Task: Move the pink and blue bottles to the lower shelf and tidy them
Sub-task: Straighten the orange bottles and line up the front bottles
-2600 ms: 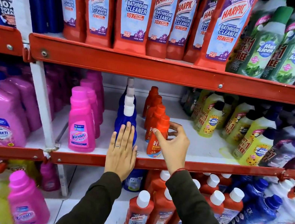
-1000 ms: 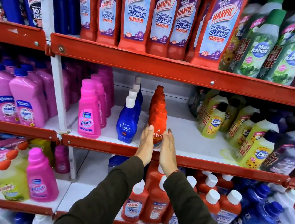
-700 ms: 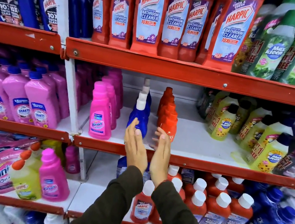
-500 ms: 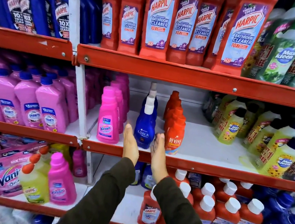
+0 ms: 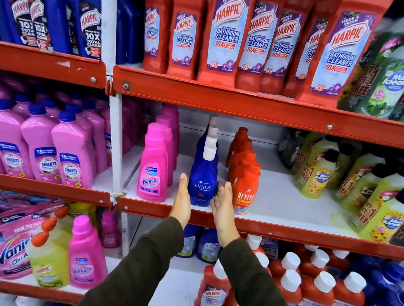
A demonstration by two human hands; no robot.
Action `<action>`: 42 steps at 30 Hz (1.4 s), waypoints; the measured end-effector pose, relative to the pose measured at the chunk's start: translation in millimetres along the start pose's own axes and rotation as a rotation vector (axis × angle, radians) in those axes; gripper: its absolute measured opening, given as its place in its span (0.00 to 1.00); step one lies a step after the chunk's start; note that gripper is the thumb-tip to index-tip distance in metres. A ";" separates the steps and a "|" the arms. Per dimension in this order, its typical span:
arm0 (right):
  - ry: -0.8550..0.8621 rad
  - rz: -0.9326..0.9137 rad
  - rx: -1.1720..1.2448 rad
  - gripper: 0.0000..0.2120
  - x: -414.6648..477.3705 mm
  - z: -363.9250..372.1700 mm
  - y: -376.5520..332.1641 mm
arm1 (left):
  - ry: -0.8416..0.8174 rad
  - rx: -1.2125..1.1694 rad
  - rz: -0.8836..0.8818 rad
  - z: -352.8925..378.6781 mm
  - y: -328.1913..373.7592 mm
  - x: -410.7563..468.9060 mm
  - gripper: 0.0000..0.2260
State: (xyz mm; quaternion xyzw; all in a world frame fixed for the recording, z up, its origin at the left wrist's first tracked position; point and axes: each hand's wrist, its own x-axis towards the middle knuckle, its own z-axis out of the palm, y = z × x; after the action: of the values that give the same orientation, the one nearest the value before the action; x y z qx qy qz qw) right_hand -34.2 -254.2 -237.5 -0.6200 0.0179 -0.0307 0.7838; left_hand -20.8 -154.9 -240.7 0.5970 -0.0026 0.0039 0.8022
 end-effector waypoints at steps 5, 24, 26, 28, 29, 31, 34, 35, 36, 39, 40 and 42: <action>0.010 0.006 0.029 0.13 -1.1 1.1 0.7 | -0.011 -0.002 -0.037 -1.9 0.4 -0.1 0.27; 0.263 -0.160 -0.078 0.16 -20.4 17.0 15.0 | 0.065 0.026 0.021 -17.8 -2.9 -13.7 0.26; 0.296 -0.227 -0.104 0.18 -24.1 22.9 20.3 | 0.156 0.037 0.174 -25.5 -1.3 -18.6 0.20; 0.285 -0.250 -0.065 0.16 -25.3 33.4 24.8 | 0.258 0.067 0.309 -35.8 2.2 -26.0 0.17; 0.259 -0.246 -0.044 0.16 -25.7 40.4 26.4 | 0.322 0.090 0.378 -41.8 4.3 -29.2 0.16; 0.169 -0.187 -0.002 0.16 -25.0 56.2 28.6 | 0.468 0.114 0.474 -55.6 7.9 -30.6 0.16; 0.029 -0.051 -0.016 0.21 -20.0 80.8 31.9 | 0.506 0.087 0.397 -81.3 17.6 -15.9 0.20; -0.006 -0.012 -0.015 0.25 -16.7 87.1 32.5 | 0.456 0.088 0.313 -89.7 19.4 -8.5 0.22; -0.034 0.017 -0.015 0.27 -12.5 93.5 32.6 | 0.392 0.065 0.213 -97.7 22.0 -0.1 0.23; -0.093 0.051 -0.022 0.27 -2.3 105.6 32.1 | 0.214 -0.075 -0.022 -114.5 28.1 19.1 0.28; -0.099 0.060 -0.014 0.24 0.0 107.4 32.8 | 0.171 -0.060 -0.035 -117.0 28.9 22.3 0.29; -0.100 0.073 0.001 0.16 0.2 109.7 32.0 | 0.128 -0.028 -0.034 -119.3 28.6 26.1 0.30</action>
State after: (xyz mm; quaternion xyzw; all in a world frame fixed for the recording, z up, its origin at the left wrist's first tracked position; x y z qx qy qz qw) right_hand -25.9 -140.4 -243.4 -0.6192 0.0013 0.0293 0.7847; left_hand 5.0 -32.3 -247.3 0.5841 0.0586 0.0285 0.8090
